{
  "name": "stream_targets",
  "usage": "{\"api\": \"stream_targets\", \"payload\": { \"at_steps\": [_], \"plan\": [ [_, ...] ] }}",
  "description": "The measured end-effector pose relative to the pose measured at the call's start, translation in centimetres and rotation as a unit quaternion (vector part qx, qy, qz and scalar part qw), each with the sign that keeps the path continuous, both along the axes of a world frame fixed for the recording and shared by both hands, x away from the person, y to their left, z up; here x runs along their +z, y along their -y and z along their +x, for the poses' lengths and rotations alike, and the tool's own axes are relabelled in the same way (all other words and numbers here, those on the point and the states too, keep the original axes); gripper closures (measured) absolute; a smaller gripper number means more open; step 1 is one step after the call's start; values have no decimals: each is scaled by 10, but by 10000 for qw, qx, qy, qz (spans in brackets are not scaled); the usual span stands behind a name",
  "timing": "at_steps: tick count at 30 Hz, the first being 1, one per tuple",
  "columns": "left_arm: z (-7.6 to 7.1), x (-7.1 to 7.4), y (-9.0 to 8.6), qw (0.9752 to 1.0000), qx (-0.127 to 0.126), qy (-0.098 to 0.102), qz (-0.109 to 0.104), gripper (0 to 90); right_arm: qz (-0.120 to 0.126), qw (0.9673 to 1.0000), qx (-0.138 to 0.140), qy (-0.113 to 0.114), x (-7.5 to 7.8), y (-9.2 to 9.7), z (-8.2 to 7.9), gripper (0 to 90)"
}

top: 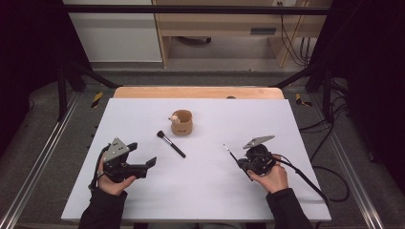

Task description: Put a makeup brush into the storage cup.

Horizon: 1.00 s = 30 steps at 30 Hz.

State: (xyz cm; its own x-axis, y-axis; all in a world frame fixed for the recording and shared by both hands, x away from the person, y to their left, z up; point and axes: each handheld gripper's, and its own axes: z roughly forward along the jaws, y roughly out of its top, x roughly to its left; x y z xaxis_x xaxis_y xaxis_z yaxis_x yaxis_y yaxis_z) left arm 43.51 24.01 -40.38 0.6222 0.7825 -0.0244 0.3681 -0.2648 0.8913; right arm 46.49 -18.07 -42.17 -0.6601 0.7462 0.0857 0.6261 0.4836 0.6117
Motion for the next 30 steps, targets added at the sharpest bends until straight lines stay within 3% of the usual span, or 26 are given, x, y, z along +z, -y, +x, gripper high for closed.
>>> {"api": "stream_targets", "payload": {
  "at_steps": [9,10,16,17,30],
  "plan": [
    [-1,0,4,10000,7,-23,-55,101,395,9987,130,283,5,1,-5,856],
    [-1,0,5,10000,13,-32,-59,101,529,9980,142,315,7,1,-6,856],
    [-2,0,8,9999,43,-44,-160,102,730,9959,236,484,10,0,-8,856],
    [-2,0,8,9998,32,-39,-166,102,868,9944,256,540,11,0,-9,856],
    [-6,3,17,9996,-98,1,-260,102,1129,9891,439,842,15,-8,-14,856]
  ]
}}
